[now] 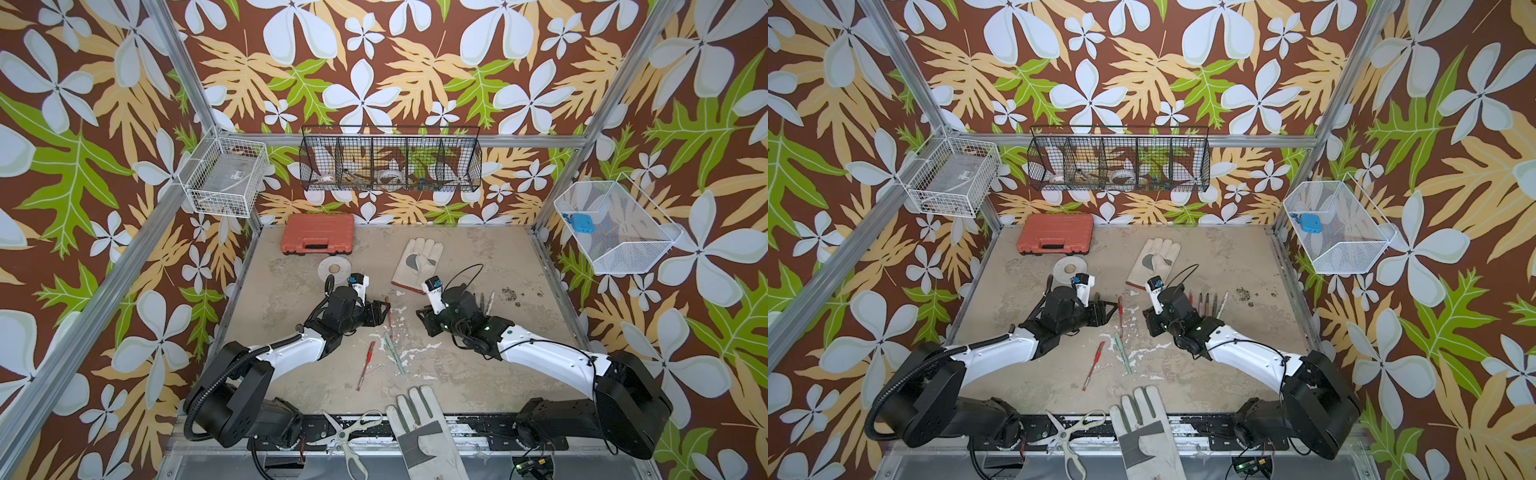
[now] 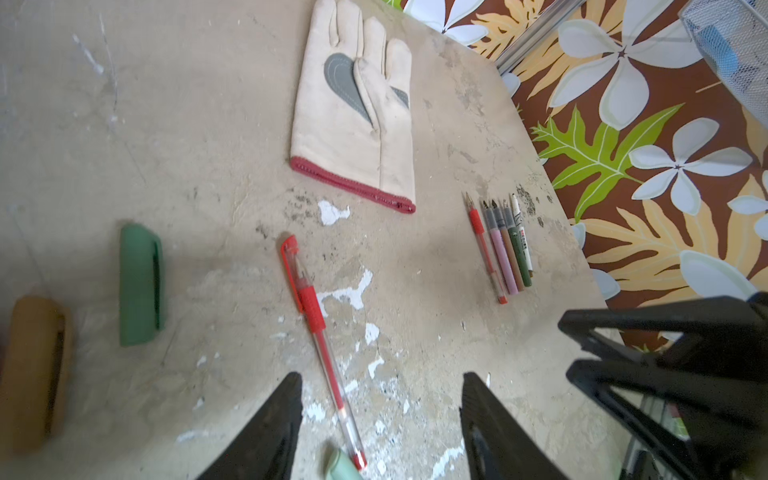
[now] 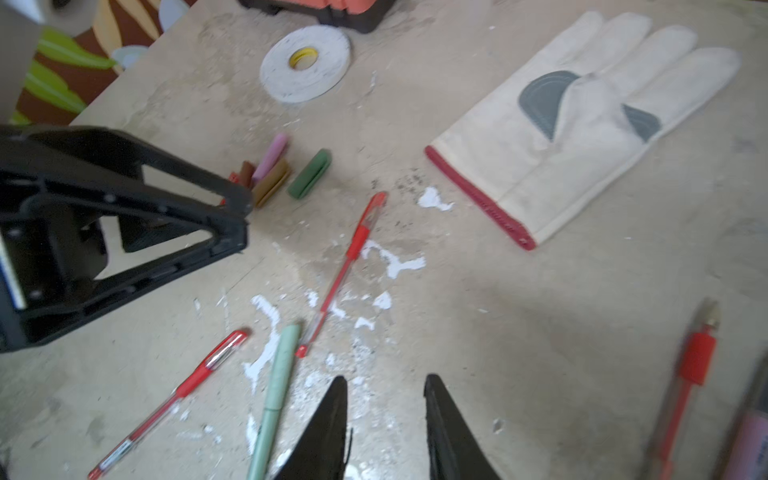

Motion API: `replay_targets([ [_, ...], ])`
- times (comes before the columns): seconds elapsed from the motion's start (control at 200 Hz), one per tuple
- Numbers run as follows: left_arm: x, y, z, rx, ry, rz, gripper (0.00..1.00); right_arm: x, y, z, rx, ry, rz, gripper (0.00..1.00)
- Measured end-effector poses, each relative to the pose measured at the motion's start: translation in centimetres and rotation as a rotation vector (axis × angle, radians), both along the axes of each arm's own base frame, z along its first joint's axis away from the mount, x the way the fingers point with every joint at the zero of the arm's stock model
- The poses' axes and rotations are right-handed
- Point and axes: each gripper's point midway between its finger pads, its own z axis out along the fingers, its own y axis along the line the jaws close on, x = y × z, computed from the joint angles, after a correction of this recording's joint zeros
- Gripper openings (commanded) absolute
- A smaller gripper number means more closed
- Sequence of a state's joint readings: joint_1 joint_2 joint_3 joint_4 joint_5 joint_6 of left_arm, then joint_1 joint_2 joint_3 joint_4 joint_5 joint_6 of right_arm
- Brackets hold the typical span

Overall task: Open the pen caps
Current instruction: 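Move the open right gripper over the light green highlighter and lower it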

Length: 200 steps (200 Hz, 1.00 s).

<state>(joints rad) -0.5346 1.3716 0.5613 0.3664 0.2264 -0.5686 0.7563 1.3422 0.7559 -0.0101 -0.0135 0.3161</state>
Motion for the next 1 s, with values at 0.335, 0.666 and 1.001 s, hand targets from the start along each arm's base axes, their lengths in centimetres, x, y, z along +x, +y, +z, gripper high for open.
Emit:
replay_targets([
  [0.335, -4.7, 1.8, -1.8, -0.032, 0.188, 0.021, 0.59, -6.7, 2.0, -4.7, -0.125, 0.170, 0.057, 0.30],
  [0.666, -6.1, 2.3, -0.8, -0.045, 0.221, 0.017, 0.60, -9.1, 4.6, -7.9, -0.281, 0.199, 0.103, 0.30],
  [1.001, -6.7, 3.7, -0.7, -0.060, 0.237, 0.054, 0.63, -9.0, 6.0, -9.7, -0.336, 0.210, 0.110, 0.29],
])
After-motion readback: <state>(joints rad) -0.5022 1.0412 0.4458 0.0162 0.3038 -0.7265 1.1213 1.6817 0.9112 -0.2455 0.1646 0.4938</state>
